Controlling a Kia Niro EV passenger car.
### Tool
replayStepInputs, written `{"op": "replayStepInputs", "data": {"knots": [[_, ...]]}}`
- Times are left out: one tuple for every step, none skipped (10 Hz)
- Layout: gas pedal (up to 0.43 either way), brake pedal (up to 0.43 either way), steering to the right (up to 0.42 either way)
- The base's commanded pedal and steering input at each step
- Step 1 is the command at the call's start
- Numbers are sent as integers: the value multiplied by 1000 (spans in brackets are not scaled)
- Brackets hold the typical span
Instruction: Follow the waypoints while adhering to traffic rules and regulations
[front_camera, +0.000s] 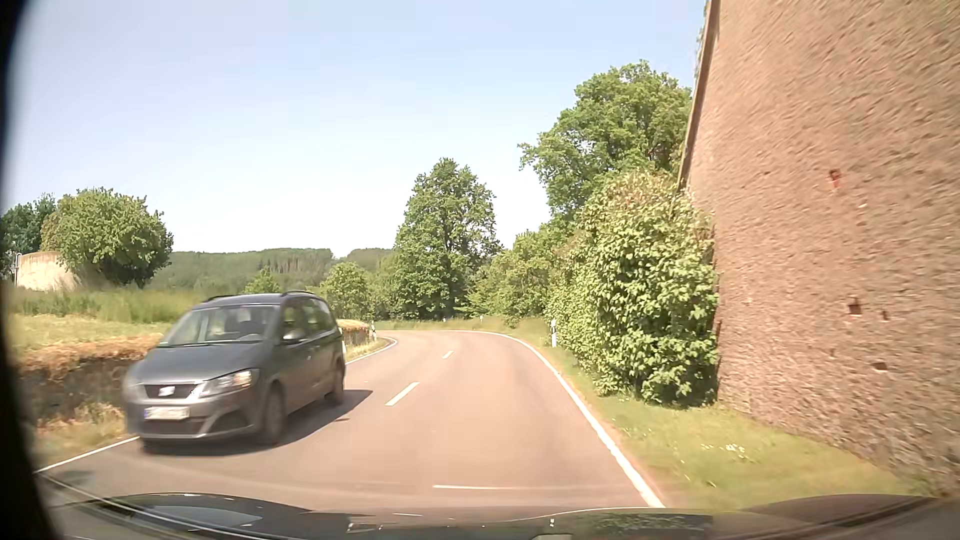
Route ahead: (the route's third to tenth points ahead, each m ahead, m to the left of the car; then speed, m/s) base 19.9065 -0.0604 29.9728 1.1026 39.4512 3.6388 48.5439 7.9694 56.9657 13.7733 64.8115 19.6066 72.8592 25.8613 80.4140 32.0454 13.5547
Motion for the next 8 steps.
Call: {"op": "replayStepInputs", "data": {"knots": [[87, 0, -9], [79, 0, -9], [79, 0, -9], [87, 0, -10], [150, 0, -10], [169, 0, -10], [189, 0, -9], [189, 0, -9]]}}
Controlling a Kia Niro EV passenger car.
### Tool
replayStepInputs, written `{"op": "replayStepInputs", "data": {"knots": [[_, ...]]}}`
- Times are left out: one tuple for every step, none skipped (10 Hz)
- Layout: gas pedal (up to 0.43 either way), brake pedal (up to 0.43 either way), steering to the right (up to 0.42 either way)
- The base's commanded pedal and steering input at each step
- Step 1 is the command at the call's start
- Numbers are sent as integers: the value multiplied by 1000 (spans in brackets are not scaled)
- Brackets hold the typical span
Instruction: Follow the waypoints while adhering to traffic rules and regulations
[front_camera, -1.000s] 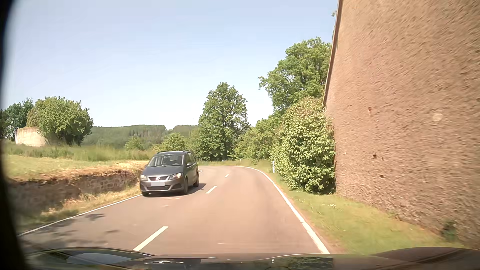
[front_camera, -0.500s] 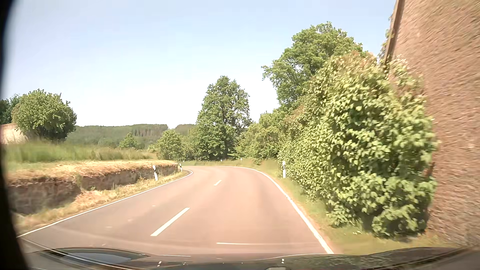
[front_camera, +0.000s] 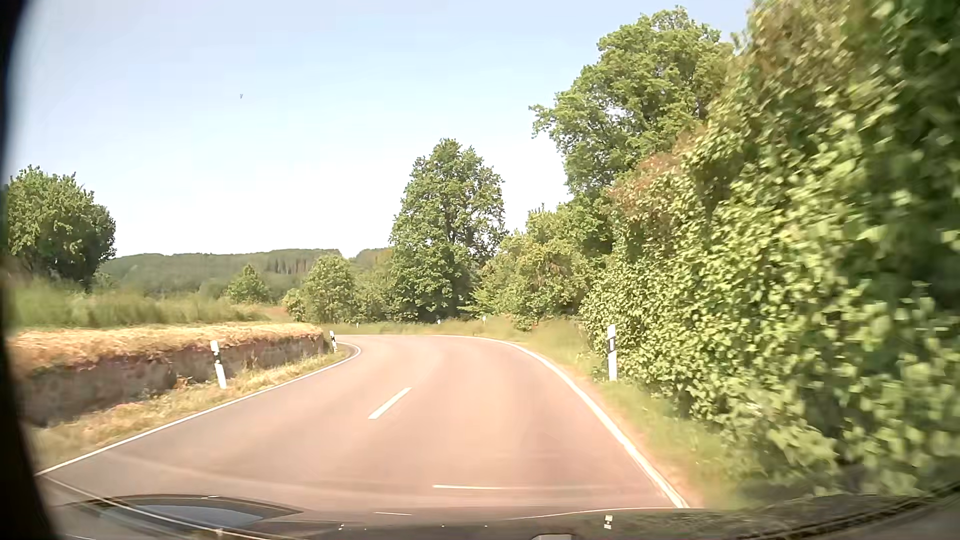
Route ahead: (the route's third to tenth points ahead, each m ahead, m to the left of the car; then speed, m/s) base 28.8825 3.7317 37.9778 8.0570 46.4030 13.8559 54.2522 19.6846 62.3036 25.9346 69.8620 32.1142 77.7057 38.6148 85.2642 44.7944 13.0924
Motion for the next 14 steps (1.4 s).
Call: {"op": "replayStepInputs", "data": {"knots": [[189, 0, -9], [189, 0, -11], [189, 0, -15], [189, 0, -20], [189, 0, -24], [189, 0, -29], [189, 0, -36], [189, 0, -43], [189, 0, -45], [189, 0, -48], [189, 0, -53], [189, 0, -59], [189, 0, -62], [189, 0, -65]]}}
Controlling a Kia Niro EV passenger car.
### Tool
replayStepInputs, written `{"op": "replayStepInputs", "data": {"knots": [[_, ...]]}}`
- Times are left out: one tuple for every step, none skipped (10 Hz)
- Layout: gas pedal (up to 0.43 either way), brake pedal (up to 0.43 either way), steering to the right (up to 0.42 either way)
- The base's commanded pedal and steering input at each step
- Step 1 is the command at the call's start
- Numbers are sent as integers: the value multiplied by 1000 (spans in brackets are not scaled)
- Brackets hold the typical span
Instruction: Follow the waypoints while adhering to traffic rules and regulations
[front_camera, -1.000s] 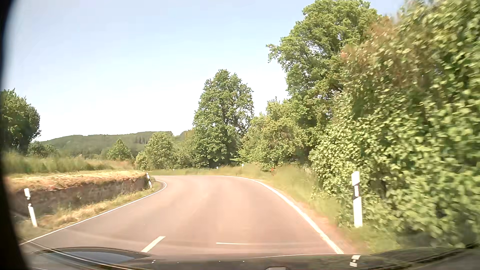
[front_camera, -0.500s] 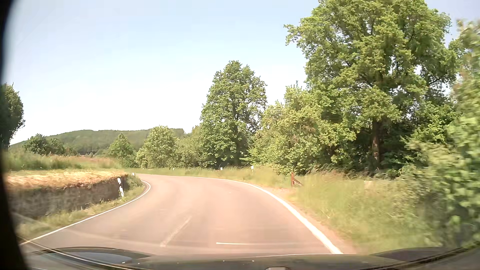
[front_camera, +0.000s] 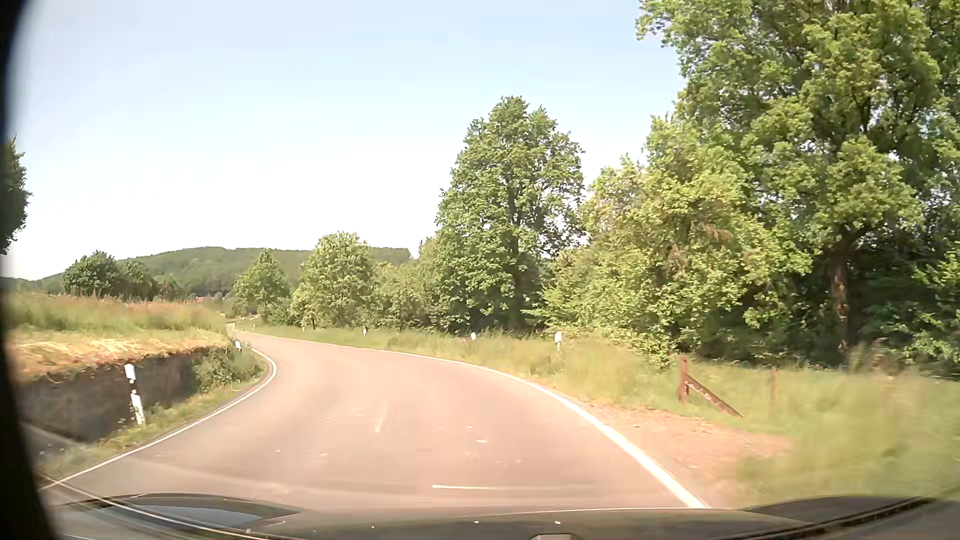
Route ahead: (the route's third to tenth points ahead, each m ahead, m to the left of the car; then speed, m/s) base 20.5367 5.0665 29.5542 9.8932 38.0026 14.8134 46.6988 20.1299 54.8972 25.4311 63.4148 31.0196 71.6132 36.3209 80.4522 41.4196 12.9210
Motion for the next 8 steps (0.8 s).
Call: {"op": "replayStepInputs", "data": {"knots": [[197, 0, -68], [197, 0, -71], [197, 0, -81], [197, 0, -91], [197, 0, -96], [197, 0, -98], [197, 0, -98], [220, 0, -98]]}}
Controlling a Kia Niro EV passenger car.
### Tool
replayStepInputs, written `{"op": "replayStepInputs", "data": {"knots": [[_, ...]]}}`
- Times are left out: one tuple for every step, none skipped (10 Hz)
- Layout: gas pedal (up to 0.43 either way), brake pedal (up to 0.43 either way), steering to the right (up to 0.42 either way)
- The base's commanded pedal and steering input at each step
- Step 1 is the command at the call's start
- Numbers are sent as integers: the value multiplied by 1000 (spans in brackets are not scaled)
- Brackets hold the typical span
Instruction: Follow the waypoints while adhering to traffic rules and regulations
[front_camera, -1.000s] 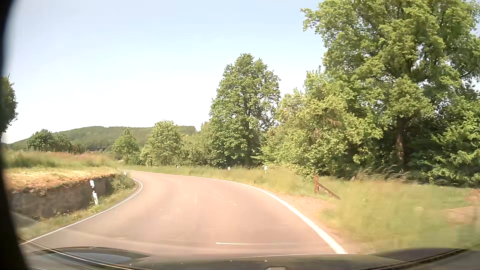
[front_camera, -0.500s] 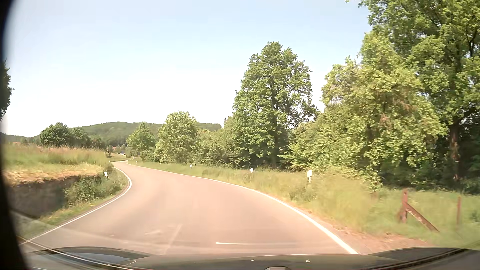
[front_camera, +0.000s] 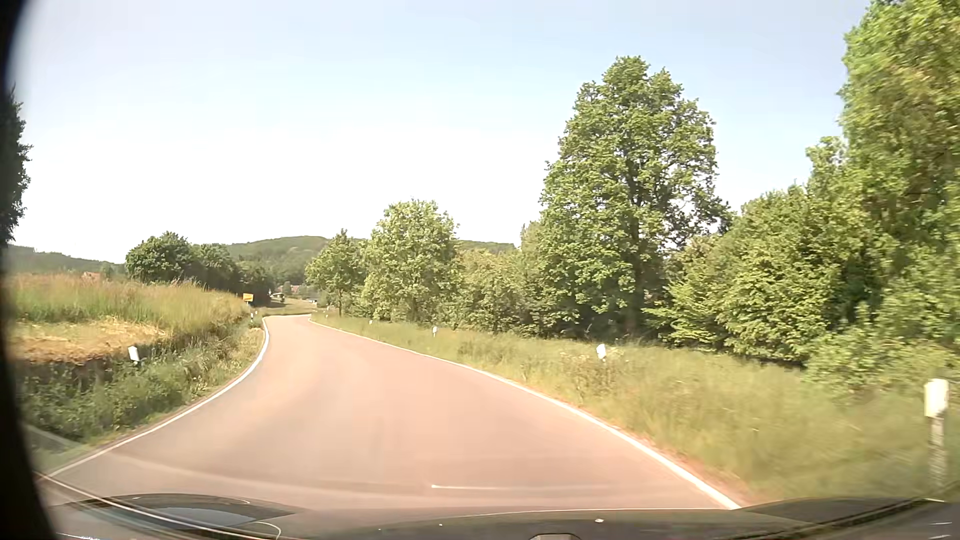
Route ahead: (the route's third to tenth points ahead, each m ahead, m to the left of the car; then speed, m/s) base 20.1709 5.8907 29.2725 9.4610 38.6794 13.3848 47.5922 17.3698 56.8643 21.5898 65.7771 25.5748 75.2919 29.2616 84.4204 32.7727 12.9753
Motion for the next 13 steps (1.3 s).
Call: {"op": "replayStepInputs", "data": {"knots": [[240, 0, -98], [248, 0, -98], [248, 0, -97], [248, 0, -95], [248, 0, -94], [248, 0, -90], [248, 0, -86], [248, 0, -79], [248, 0, -75], [280, 0, -74], [299, 0, -73], [299, 0, -70], [299, 0, -66]]}}
